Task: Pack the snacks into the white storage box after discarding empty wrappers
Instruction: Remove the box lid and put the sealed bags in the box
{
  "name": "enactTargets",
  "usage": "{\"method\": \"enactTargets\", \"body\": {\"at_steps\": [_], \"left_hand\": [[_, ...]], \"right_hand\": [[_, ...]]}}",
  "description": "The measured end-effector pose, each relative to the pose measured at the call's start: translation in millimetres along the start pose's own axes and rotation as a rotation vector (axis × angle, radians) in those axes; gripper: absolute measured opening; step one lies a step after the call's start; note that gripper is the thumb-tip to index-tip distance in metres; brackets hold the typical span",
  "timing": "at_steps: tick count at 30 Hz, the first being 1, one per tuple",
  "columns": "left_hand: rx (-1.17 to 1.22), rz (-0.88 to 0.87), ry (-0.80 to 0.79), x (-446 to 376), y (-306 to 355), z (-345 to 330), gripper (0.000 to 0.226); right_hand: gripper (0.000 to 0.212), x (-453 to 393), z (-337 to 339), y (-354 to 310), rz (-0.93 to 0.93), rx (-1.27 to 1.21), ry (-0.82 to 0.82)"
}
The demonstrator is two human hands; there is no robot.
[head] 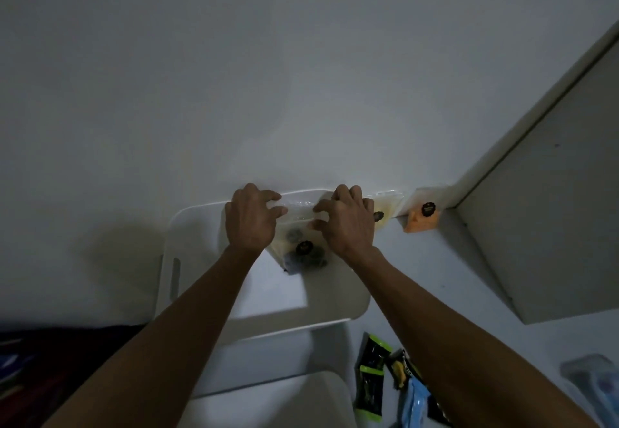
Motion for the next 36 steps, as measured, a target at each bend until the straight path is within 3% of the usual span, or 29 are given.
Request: {"method": "enactTargets", "body": {"at_steps": [8, 16, 26, 36], "left_hand": [[0.096, 0.017, 0.044, 38.8, 14.8, 42.0, 0.031], [0.207, -0.083, 0.066, 94.0, 69.7, 48.6, 0.036], [0.070, -0.231, -0.038, 89.3, 158.3, -46.1, 0.038], [-0.136, -0.162, 0.053, 12.9, 162.3, -151.6, 0.025]], "right_hand": [[0.045, 27.4, 47.1, 19.4, -0.087, -0.110, -0.034], [0.036, 85.5, 98.6, 96.6, -0.217, -0.180, -0.026], [0.035, 61.4, 89.5, 217.9, -0.342, -0.178, -0.042], [0.032, -28.2, 5.9, 286.4, -0.189, -0.107, -0.068]]}}
Point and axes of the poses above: each hand's wrist, its own x-axis away from the middle knuckle, its own z-axis out of the back of the hand, y = z × x, the point moved 1 cm from there along -x, towards the middle knuckle, and after that the axes turned 12 degrees about x, right-handed, at the moved point
